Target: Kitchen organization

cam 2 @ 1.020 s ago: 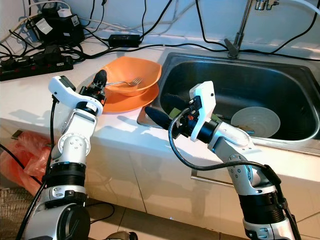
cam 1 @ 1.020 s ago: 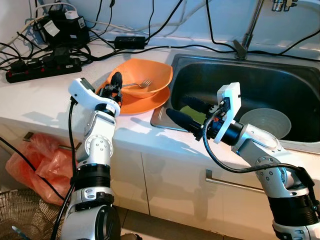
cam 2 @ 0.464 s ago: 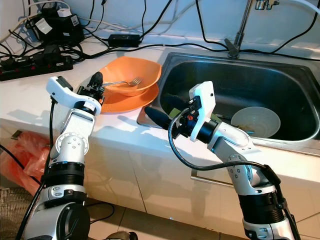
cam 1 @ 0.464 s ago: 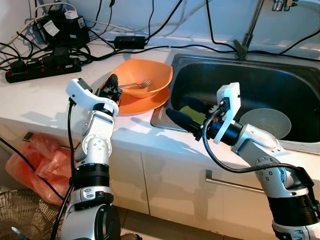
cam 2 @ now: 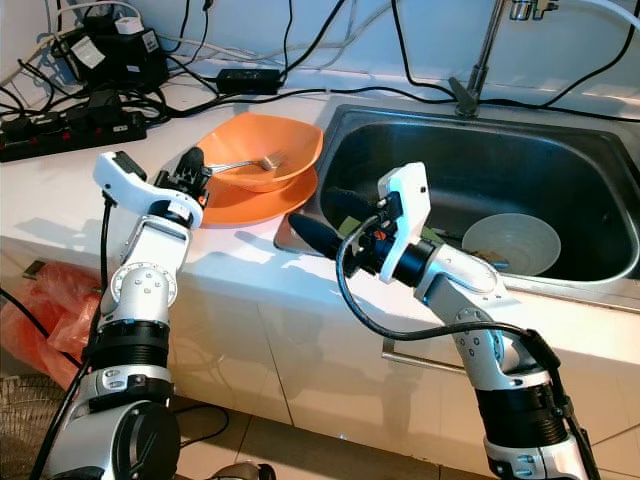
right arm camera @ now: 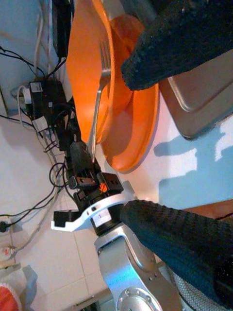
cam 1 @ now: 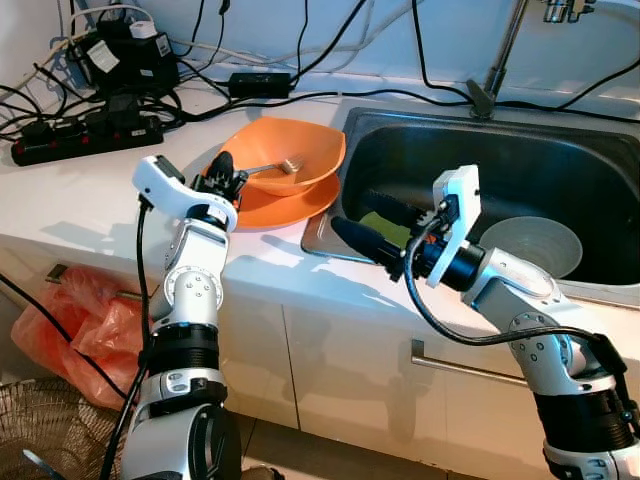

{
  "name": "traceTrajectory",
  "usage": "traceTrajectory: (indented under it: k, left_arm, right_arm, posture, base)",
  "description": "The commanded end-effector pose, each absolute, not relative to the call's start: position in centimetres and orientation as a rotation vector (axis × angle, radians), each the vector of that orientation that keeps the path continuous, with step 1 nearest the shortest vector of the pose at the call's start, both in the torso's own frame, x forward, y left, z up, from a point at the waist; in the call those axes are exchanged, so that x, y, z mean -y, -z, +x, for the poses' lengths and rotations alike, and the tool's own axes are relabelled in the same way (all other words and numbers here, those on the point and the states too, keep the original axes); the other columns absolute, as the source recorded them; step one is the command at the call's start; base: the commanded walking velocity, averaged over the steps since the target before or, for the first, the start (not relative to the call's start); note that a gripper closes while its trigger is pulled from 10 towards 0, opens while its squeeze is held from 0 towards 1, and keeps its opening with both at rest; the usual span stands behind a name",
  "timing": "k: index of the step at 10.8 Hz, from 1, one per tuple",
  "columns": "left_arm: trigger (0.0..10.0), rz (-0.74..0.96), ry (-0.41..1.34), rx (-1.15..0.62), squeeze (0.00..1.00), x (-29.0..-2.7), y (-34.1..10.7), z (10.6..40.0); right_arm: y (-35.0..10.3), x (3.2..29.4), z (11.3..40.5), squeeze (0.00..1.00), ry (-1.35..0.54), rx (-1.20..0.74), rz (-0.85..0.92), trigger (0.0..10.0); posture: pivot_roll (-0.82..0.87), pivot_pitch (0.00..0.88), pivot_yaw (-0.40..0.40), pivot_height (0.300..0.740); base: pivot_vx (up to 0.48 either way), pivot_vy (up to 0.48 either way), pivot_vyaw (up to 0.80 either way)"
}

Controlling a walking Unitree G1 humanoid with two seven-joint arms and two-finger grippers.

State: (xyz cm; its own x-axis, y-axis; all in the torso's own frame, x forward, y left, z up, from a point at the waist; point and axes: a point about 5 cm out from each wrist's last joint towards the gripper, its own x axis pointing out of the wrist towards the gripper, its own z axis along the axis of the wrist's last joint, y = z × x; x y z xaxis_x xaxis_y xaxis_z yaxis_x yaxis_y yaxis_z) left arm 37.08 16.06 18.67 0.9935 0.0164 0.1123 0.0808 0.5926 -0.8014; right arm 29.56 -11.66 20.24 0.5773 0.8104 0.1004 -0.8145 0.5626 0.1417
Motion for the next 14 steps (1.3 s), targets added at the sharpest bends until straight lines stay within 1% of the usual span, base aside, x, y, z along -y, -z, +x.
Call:
traceTrajectory:
  k: [1,4,5,6,7,8,9,10,12,14]
  left_arm:
    - [0.0,-0.946,0.048,0.119,0.0,-16.0,-19.3,37.3]
    - [0.0,-0.976,0.067,0.133,0.0,-16.0,-19.6,37.4]
    - [0.0,-1.021,0.107,0.153,0.0,-15.7,-20.0,37.4]
    - [0.0,-1.11,0.17,0.176,0.0,-15.2,-20.6,37.2]
    - [0.0,-1.179,0.233,0.196,0.0,-14.7,-21.1,37.0]
    - [0.0,-1.216,0.348,0.215,0.0,-13.6,-22.1,36.6]
    - [0.0,-1.219,0.423,0.217,0.0,-12.8,-22.6,36.3]
    - [0.0,-1.217,0.535,0.209,0.0,-11.3,-23.2,35.9]
    - [0.0,-1.223,0.615,0.194,0.0,-10.3,-23.6,35.4]
    - [0.0,-1.225,0.672,0.168,0.0,-9.5,-23.4,35.0]
  right_arm:
    - [-20.8,11.8,29.9,0.0,-0.947,0.042,0.178,10.0]
    - [-20.7,11.9,30.0,0.0,-0.94,0.041,0.18,10.0]
    - [-20.7,12.0,30.1,0.0,-0.931,0.043,0.188,10.0]
    - [-20.9,12.0,30.4,0.0,-0.908,0.047,0.222,10.0]
    - [-21.1,12.2,30.7,0.0,-0.874,0.052,0.274,10.0]
    - [-21.7,12.5,31.4,0.0,-0.807,0.064,0.386,10.0]
    - [-22.1,12.7,31.9,0.0,-0.766,0.073,0.462,10.0]
    - [-22.5,13.0,32.7,0.0,-0.702,0.087,0.608,10.0]
    - [-22.7,13.1,33.0,0.0,-0.675,0.094,0.692,10.0]
    - [-23.1,13.1,33.4,0.0,-0.649,0.109,0.821,10.0]
  posture:
    - [0.01,0.017,0.061,0.74]
    - [0.0,0.016,0.063,0.74]
    - [0.0,0.017,0.061,0.74]
    - [0.0,0.018,0.059,0.74]
    - [0.0,0.018,0.058,0.74]
    - [0.0,0.019,0.057,0.74]
    - [0.0,0.019,0.057,0.74]
    - [0.0,0.02,0.059,0.74]
    - [0.0,0.022,0.061,0.74]
    - [0.0,0.022,0.062,0.74]
  base:
    - [0.0,0.0,0.0]
    - [0.0,0.0,0.0]
    - [0.0,0.0,0.0]
    - [0.0,0.0,0.0]
    - [0.0,0.0,0.0]
    - [0.0,0.0,0.0]
    - [0.0,0.0,0.0]
    - [0.0,0.0,0.0]
    - [0.0,0.0,0.0]
    - [0.0,0.0,0.0]
